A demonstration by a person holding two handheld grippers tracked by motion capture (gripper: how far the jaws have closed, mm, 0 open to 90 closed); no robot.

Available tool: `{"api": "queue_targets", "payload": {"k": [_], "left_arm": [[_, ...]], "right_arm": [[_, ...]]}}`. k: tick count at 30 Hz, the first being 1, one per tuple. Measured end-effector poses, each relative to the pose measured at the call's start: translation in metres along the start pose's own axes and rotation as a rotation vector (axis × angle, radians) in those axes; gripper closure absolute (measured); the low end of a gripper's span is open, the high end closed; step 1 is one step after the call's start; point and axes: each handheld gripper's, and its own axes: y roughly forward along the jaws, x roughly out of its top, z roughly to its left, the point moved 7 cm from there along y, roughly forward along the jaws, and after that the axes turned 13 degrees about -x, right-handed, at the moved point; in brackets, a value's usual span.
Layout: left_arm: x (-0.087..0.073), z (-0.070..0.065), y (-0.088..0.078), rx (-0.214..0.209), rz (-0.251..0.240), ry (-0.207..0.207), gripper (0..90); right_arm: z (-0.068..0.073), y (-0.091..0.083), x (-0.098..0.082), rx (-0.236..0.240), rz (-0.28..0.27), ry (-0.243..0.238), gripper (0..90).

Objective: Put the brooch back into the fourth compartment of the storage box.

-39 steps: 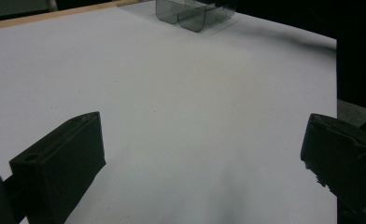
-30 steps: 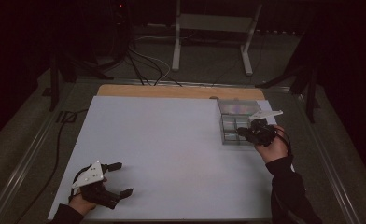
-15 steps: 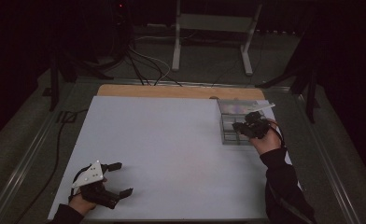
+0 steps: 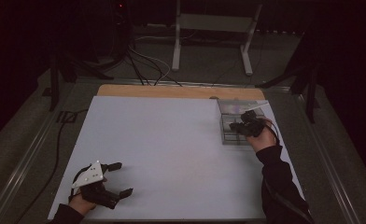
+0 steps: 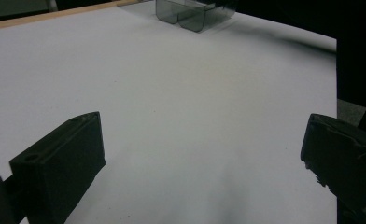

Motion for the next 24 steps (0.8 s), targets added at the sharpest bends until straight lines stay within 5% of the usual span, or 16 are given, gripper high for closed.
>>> {"api": "queue_targets", "payload": {"k": [13,19,21,22,24], "left_arm": [[0.0,0.0,0.0,0.0,0.001,0.0,1.2],[0.0,0.0,0.0,0.0,0.002,0.001,1.3],[0.0,0.0,0.0,-0.002,-0.002,-0.005,1.2],[0.0,0.0,0.0,-0.001,-0.001,-0.005,1.2],[0.0,0.0,0.0,-0.002,0.002,-0.001,1.2]], "right_arm": [[-0.002,0.008,-0.003,0.016,0.027,0.021,78.6],[-0.005,0.006,-0.002,0.012,0.01,0.029,56.3],[-0.005,0.002,0.003,-0.006,-0.053,0.005,34.1],[-0.004,0.0,0.004,0.002,-0.054,0.031,27.5],[0.0,-0.005,0.004,0.061,-0.066,0.022,15.0]]}}
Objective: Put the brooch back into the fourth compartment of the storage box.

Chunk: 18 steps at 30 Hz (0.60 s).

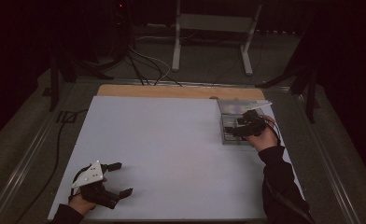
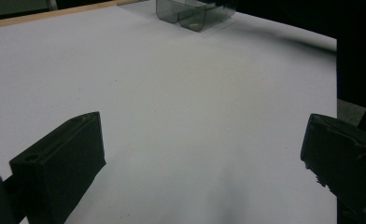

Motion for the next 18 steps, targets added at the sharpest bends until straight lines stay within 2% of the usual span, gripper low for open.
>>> {"api": "queue_targets", "payload": {"k": [2,5,7,11,14,15,18], "left_arm": [[0.0,0.0,0.0,-0.001,0.0,-0.001,1.3],[0.0,0.0,0.0,-0.001,0.002,0.0,1.3],[0.0,0.0,0.0,-0.002,0.0,0.0,1.2],[0.0,0.0,0.0,0.0,0.001,0.001,1.3],[0.0,0.0,0.0,-0.002,0.0,0.0,1.3],[0.0,0.0,0.0,-0.001,0.0,0.002,1.2],[0.0,0.0,0.0,-0.002,-0.002,0.001,1.2]], "right_arm": [[0.001,-0.004,0.002,0.002,-0.005,-0.011,12.8],[0.006,-0.012,0.006,0.047,-0.031,-0.002,2.2],[0.009,-0.016,0.009,0.066,-0.059,-0.009,0.0],[0.015,-0.025,0.013,0.069,-0.086,-0.044,0.0],[0.017,-0.028,0.014,0.054,-0.095,-0.064,0.0],[0.017,-0.032,0.016,0.035,-0.119,-0.075,0.0],[0.018,-0.037,0.017,0.026,-0.142,-0.076,0.0]]}}
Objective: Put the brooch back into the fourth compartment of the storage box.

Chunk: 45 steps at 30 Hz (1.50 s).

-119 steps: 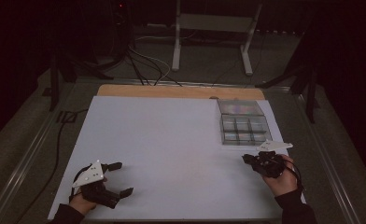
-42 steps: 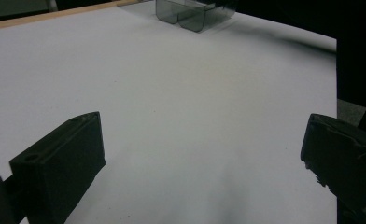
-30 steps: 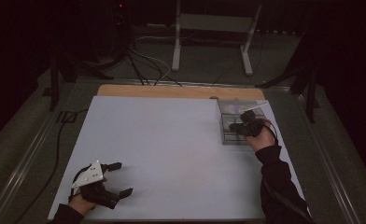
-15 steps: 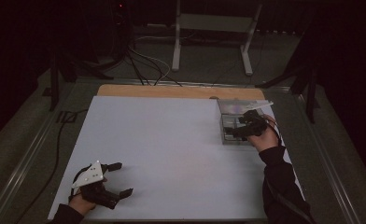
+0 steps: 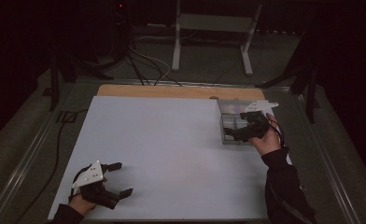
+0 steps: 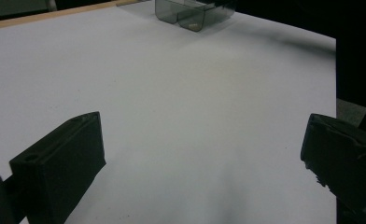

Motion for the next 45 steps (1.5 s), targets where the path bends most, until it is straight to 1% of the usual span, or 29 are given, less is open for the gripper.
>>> {"api": "queue_targets", "payload": {"k": [2,3,7,9,13,16,18,19,21,24,26,27,30,33,34,35,38,39,42,45], "left_arm": [[0.0,0.0,0.0,0.001,0.0,-0.002,1.2],[0.0,0.0,0.0,0.003,0.001,-0.001,1.2],[0.0,0.0,0.0,0.004,0.0,0.001,1.2],[0.0,0.0,0.0,0.005,0.002,0.001,1.2],[0.001,0.0,0.001,0.001,-0.004,0.0,1.2],[0.0,0.0,0.001,0.0,0.005,0.002,1.3],[0.001,0.0,0.001,-0.001,-0.002,-0.001,1.2],[0.001,0.0,0.001,-0.001,-0.002,-0.001,1.2],[0.001,0.0,0.001,-0.001,-0.002,0.002,1.2],[0.001,0.001,0.001,-0.003,-0.005,-0.002,1.2],[0.001,0.0,0.001,-0.003,-0.002,-0.001,1.2],[0.001,0.0,0.001,-0.004,0.0,0.001,1.2],[0.001,0.0,0.001,-0.004,-0.004,-0.001,1.2],[0.001,0.0,0.001,-0.005,-0.002,-0.002,1.3],[0.001,0.001,0.001,-0.005,-0.004,-0.002,1.2],[0.001,0.0,0.002,-0.005,-0.004,-0.005,1.2],[0.001,0.0,0.002,-0.005,-0.001,-0.001,1.2],[0.001,0.001,0.002,-0.005,-0.001,-0.001,1.3],[0.001,0.0,0.001,-0.007,-0.002,0.0,1.2],[0.001,0.0,0.001,-0.008,-0.002,-0.001,1.2]], "right_arm": [[0.0,-0.001,0.0,-0.003,-0.004,-0.001,0.0],[0.002,-0.005,0.0,0.002,-0.007,0.004,0.0],[0.005,-0.011,-0.001,-0.009,-0.02,-0.007,0.0],[0.007,-0.017,-0.003,-0.027,-0.043,-0.014,0.0],[0.01,-0.023,-0.006,-0.021,-0.063,0.0,0.0],[0.015,-0.03,-0.013,-0.023,-0.076,0.003,0.0],[0.018,-0.033,-0.018,-0.022,-0.07,0.011,0.0],[0.018,-0.033,-0.018,-0.022,-0.07,0.011,0.0],[0.022,-0.036,-0.027,-0.017,-0.073,0.023,0.0],[0.023,-0.039,-0.036,-0.028,-0.074,0.035,0.0],[0.023,-0.039,-0.036,-0.028,-0.074,0.035,0.0],[0.025,-0.042,-0.046,-0.023,-0.07,0.044,0.0],[0.028,-0.044,-0.057,-0.022,-0.075,0.056,0.0],[0.029,-0.044,-0.062,-0.022,-0.07,0.057,0.0],[0.03,-0.045,-0.075,-0.035,-0.061,0.056,0.0],[0.031,-0.046,-0.079,-0.034,-0.057,0.059,0.0],[0.031,-0.046,-0.082,-0.035,-0.057,0.066,0.0],[0.034,-0.049,-0.093,-0.024,-0.06,0.088,0.0],[0.037,-0.052,-0.104,-0.012,-0.048,0.101,0.0],[0.04,-0.055,-0.116,0.001,-0.041,0.101,0.0]]}}
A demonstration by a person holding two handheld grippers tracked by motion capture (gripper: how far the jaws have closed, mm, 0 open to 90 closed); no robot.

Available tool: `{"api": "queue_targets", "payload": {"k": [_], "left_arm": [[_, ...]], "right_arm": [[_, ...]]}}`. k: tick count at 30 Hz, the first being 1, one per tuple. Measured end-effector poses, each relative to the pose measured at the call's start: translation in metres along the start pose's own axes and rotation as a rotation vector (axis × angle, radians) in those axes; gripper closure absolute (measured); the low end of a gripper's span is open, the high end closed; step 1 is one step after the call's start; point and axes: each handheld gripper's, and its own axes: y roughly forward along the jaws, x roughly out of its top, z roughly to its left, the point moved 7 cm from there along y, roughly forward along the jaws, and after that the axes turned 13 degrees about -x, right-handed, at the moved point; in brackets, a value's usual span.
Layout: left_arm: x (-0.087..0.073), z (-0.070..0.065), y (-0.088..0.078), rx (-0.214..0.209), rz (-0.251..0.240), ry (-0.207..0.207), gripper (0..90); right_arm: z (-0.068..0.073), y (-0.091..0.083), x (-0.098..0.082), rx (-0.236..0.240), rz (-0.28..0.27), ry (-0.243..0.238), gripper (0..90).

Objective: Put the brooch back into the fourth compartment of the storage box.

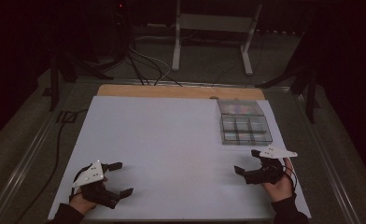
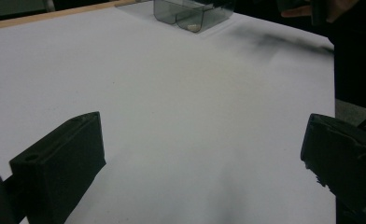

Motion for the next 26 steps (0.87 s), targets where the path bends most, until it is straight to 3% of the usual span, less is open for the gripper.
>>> {"api": "queue_targets", "payload": {"k": [11,18,26], "left_arm": [[0.0,0.0,0.002,-0.004,0.005,0.0,1.2],[0.0,0.0,0.002,-0.003,0.002,-0.002,1.2],[0.0,0.001,0.003,-0.006,0.01,0.0,1.3]], "right_arm": [[-0.003,-0.017,-0.039,0.022,0.053,0.038,0.0],[-0.005,-0.027,-0.047,0.015,0.054,0.025,0.0],[-0.007,-0.028,-0.051,0.038,0.043,0.046,0.0]]}}
